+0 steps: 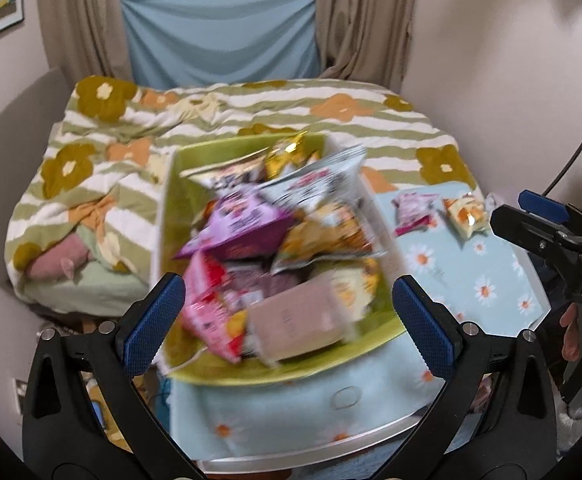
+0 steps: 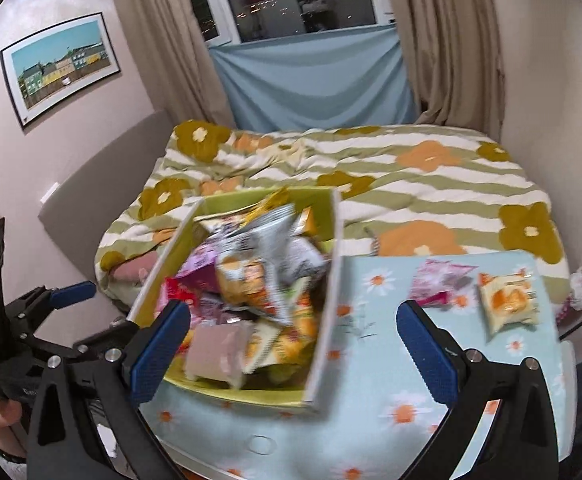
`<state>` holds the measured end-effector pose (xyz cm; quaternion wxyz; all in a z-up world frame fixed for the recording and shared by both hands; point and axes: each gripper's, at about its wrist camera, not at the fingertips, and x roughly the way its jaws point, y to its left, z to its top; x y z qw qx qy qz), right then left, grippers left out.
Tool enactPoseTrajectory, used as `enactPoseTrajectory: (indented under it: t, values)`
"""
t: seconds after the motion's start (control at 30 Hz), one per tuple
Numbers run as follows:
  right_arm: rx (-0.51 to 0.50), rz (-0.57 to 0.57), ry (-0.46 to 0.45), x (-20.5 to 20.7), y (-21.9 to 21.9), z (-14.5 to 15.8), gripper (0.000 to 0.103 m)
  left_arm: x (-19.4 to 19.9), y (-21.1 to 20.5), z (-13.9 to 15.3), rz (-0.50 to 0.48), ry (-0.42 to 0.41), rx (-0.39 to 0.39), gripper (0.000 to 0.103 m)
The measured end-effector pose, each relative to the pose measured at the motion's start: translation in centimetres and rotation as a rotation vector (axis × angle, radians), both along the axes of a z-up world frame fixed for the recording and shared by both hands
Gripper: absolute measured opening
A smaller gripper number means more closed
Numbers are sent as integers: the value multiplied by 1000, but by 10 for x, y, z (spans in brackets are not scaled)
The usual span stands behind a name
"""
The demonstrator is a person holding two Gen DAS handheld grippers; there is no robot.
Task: Organize snacks
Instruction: 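Grasp the pink-white strawberry bag with left tool while right tool grasps orange chiffon cake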
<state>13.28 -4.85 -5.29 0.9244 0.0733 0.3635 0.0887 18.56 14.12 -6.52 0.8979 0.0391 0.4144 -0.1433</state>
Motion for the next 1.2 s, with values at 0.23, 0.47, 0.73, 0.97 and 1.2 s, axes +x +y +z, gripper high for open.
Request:
enactPoseTrajectory:
  t: [0.23, 0.47, 0.73, 0.97, 1.2]
  values:
    - [-29, -38, -2, -3, -83, 5, 103, 12, -82, 13, -34, -42, -2, 103]
    - [-20, -77, 26, 14, -170, -4, 103, 51, -178, 0, -71, 1, 14, 103]
    - [9, -95, 149, 47, -253, -47, 103, 103, -265, -49, -92, 93, 1, 103]
    - [50, -47, 307, 83, -295, -109, 103, 149, -303, -116, -58, 211, 29, 103]
    - [111, 18, 372, 110, -297, -153, 103, 176, -313, -175, -51, 315, 85, 97]
